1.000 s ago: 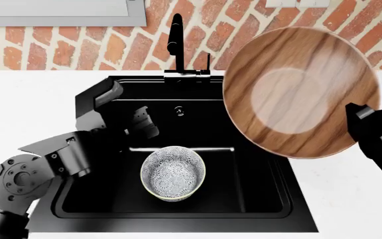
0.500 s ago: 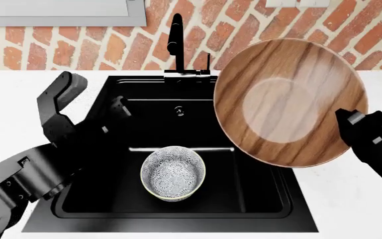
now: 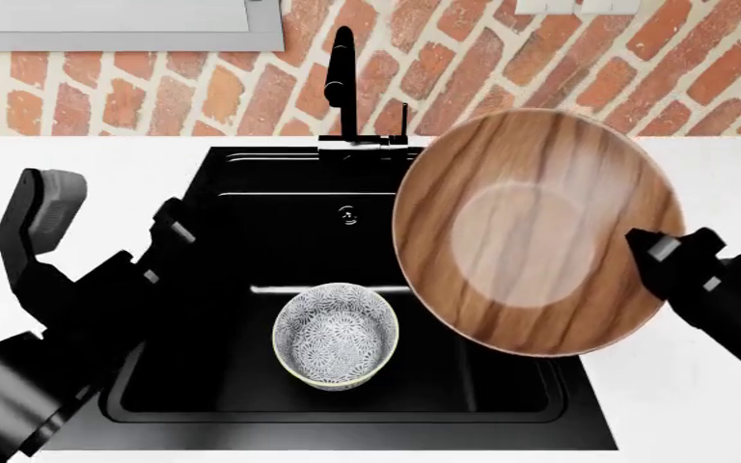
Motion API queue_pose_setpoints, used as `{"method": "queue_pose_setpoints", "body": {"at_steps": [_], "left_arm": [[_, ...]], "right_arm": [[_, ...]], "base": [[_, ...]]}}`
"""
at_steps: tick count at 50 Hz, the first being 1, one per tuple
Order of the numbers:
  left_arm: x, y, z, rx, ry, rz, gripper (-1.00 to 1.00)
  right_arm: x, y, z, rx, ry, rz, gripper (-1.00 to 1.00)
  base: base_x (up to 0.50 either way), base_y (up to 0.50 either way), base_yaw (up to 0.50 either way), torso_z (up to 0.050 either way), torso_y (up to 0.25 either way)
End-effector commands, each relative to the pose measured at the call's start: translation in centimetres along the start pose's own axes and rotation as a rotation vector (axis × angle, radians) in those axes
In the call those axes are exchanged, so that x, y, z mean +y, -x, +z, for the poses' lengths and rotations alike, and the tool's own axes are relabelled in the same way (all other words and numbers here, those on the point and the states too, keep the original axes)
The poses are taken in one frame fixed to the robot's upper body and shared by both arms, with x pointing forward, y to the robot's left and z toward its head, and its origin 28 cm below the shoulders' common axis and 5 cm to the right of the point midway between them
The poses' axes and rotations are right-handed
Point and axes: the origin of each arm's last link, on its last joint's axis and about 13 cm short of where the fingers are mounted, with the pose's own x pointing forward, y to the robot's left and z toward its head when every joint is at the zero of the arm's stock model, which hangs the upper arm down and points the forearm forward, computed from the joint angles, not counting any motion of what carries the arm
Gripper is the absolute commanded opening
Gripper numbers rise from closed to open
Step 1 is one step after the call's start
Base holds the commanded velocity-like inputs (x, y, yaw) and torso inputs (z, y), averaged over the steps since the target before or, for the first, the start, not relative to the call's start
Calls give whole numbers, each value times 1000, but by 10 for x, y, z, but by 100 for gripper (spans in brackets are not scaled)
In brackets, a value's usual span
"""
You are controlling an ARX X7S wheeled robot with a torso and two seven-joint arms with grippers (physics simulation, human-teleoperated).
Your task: Stack the bowls in the sink.
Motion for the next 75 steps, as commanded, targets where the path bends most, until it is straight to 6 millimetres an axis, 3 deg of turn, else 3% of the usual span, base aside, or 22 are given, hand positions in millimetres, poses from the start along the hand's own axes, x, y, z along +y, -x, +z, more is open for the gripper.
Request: {"method": "queue_pose_setpoints", "body": {"at_steps": [1, 9, 17, 46, 60, 62, 75], "left_arm": [[6, 9, -1, -17, 30, -1, 100], [9, 9, -1, -23, 35, 16, 100], [6, 10, -4, -1, 41, 3, 100], [6, 10, -4, -1, 41, 3, 100], [7, 3, -8, 16, 51, 21, 100], [8, 1, -8, 17, 56, 13, 100], [10, 1, -7, 6, 64, 20, 100]], "right_arm": [[1, 1, 2, 30, 10, 24, -100], [1, 1, 2, 18, 44, -1, -100], [-1, 0, 3, -77, 225, 29, -100], [-1, 0, 3, -77, 225, 29, -100], [2, -14, 16, 63, 199, -45, -100], [10, -27, 25, 143, 189, -47, -100], [18, -36, 32, 158, 194, -25, -100]], "base": [[0, 0, 0, 0, 0], [0, 0, 0, 0, 1], [0, 0, 0, 0, 0], [0, 0, 0, 0, 0], [0, 0, 0, 0, 0], [0, 0, 0, 0, 0], [0, 0, 0, 1, 1]]}}
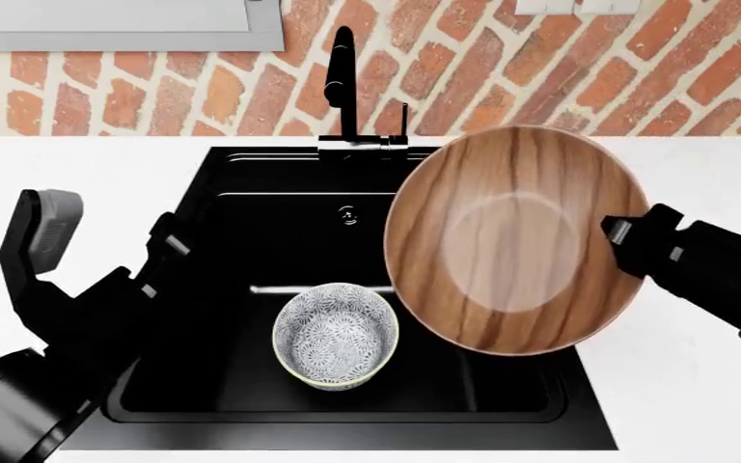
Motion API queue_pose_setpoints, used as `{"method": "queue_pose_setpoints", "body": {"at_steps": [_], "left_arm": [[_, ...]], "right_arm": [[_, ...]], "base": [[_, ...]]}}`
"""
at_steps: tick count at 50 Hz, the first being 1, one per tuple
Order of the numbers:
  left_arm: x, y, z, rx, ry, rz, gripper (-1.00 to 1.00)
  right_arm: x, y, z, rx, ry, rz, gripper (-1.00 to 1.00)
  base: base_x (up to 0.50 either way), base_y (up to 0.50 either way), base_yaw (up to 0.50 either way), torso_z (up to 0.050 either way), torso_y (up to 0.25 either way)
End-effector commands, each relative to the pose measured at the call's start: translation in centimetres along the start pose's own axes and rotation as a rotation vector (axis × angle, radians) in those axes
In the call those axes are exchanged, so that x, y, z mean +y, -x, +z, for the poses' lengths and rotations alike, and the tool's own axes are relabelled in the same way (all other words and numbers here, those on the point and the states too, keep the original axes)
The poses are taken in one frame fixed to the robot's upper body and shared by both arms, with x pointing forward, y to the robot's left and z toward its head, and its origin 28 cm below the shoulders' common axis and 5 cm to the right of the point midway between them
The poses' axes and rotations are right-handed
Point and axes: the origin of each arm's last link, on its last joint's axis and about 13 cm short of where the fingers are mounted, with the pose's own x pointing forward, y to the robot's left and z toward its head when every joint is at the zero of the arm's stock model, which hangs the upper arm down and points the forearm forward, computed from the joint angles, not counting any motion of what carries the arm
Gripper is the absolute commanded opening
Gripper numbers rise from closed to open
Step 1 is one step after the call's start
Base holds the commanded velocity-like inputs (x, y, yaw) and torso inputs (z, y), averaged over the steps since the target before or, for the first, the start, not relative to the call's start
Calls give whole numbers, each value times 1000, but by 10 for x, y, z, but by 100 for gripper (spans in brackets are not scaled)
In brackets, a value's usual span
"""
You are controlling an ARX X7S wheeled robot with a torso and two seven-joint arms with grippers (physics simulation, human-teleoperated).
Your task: Stack the bowls in the sink.
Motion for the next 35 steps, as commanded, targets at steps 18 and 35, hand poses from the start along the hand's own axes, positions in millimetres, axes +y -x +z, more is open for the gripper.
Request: {"method": "queue_pose_setpoints", "body": {"at_steps": [18, 35], "left_arm": [[-1, 7, 3, -38, 8, 4, 100], [-4, 7, 6, -50, 2, 9, 100]], "right_arm": [[13, -12, 12, 77, 10, 55, -100], [20, -26, 8, 130, 11, 79, -100]], "base": [[0, 0, 0, 0, 0], [0, 0, 0, 0, 1]]}}
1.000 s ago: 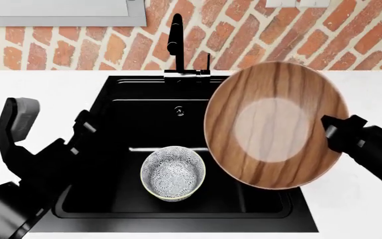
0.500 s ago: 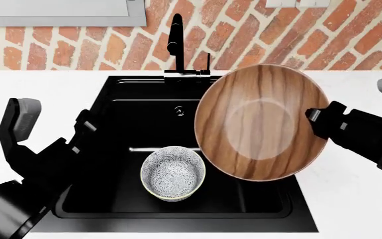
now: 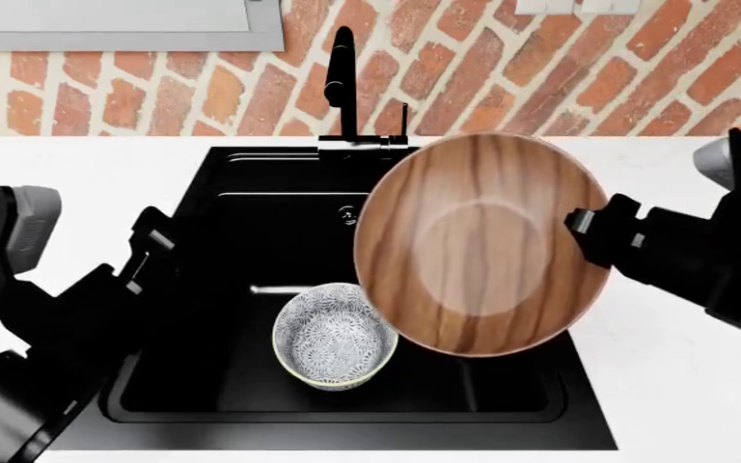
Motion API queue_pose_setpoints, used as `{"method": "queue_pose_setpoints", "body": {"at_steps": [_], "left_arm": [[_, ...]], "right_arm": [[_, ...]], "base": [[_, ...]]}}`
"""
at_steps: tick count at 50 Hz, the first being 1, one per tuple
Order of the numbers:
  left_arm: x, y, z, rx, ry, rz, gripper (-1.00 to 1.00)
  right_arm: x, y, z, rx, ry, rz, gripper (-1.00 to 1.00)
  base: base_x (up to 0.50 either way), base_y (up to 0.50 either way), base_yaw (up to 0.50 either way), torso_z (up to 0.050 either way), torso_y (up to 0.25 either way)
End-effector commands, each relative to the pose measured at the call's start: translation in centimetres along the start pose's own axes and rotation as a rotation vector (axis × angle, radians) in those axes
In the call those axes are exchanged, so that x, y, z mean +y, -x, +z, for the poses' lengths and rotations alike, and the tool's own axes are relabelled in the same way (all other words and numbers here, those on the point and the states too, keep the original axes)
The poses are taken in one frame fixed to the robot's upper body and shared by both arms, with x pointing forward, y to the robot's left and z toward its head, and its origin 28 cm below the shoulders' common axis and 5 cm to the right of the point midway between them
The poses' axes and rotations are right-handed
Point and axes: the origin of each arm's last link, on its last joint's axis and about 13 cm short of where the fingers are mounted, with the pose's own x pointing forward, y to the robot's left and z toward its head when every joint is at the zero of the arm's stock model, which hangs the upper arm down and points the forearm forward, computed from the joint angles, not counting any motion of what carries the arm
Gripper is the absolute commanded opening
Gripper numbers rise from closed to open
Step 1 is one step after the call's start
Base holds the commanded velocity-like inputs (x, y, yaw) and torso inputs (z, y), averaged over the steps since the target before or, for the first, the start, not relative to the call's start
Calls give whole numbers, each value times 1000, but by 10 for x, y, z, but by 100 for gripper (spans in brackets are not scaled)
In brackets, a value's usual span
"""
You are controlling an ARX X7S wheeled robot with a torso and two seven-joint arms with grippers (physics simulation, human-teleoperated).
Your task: Stack the bowls in the sink.
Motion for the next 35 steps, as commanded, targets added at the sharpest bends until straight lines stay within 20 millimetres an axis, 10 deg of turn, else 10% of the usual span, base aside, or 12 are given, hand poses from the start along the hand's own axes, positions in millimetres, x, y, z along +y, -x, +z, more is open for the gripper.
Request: {"method": "queue_pose_setpoints", "body": {"at_steps": [1, 35], "left_arm": [[-3, 1, 2, -11, -3, 2, 100], [-2, -2, 3, -19, -5, 17, 100]], "right_arm": [[6, -10, 0, 24, 0, 33, -100], [19, -42, 0, 82, -16, 85, -100]], "base": [[0, 0, 0, 0, 0], [0, 0, 0, 0, 0]]}}
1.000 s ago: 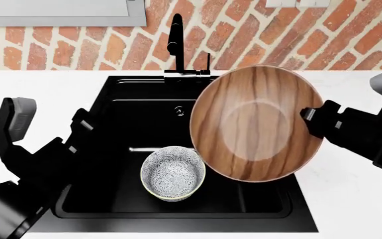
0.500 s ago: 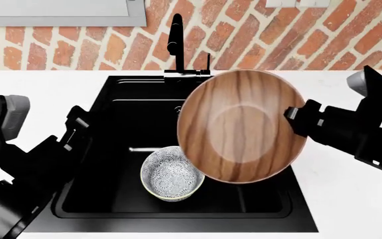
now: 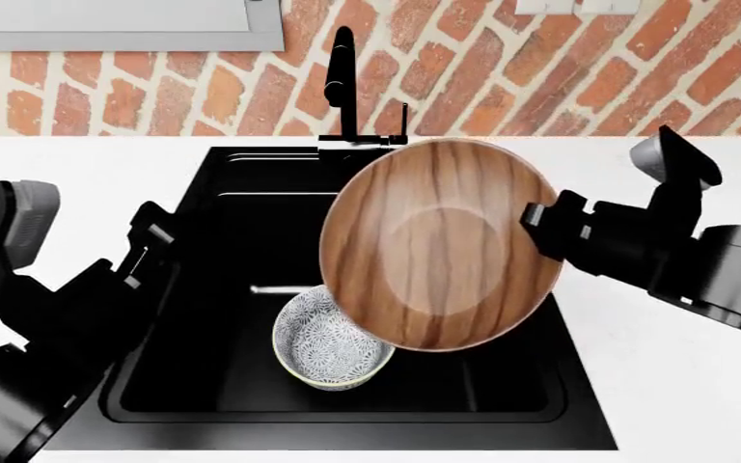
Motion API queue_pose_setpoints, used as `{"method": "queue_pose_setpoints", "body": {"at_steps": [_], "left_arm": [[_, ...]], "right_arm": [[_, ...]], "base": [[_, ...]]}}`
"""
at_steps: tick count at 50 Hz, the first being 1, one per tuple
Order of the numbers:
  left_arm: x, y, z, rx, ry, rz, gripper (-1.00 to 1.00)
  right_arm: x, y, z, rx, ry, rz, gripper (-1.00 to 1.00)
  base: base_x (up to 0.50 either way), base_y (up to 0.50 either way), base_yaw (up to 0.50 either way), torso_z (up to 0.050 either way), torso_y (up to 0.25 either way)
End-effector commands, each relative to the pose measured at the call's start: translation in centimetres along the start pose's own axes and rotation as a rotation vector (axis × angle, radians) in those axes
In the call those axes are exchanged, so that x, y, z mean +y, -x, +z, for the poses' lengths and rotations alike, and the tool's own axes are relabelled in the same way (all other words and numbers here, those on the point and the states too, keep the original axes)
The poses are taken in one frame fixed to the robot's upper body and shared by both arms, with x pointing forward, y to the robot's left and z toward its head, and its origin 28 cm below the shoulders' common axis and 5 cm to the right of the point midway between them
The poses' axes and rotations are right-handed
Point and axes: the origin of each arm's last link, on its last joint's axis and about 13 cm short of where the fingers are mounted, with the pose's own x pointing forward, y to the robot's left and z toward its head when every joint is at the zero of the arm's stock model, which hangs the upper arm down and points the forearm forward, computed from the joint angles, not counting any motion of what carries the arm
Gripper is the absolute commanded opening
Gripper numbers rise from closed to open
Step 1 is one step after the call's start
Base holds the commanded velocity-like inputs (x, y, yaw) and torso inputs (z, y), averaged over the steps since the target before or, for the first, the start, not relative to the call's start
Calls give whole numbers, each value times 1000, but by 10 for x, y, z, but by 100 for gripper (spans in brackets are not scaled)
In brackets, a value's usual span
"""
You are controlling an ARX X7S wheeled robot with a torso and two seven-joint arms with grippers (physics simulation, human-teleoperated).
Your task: Stack the bowls in the sink.
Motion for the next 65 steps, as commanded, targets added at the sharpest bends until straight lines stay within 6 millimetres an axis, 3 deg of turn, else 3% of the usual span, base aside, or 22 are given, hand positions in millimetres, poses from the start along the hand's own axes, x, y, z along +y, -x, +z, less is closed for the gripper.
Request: {"method": "queue_pose_setpoints", "body": {"at_steps": [1, 28, 65], "left_arm": [[0, 0, 1, -6, 0, 4, 100], [-1, 10, 6, -47, -6, 19, 100], [3, 14, 8, -76, 5, 43, 100]], "right_arm": [[6, -10, 2, 8, -8, 35, -100], [22, -21, -2, 43, -2, 106, -100], [29, -66, -10, 85, 3, 160, -100]], "base": [[0, 0, 0, 0, 0], [0, 0, 0, 0, 0], [0, 0, 0, 0, 0]]}}
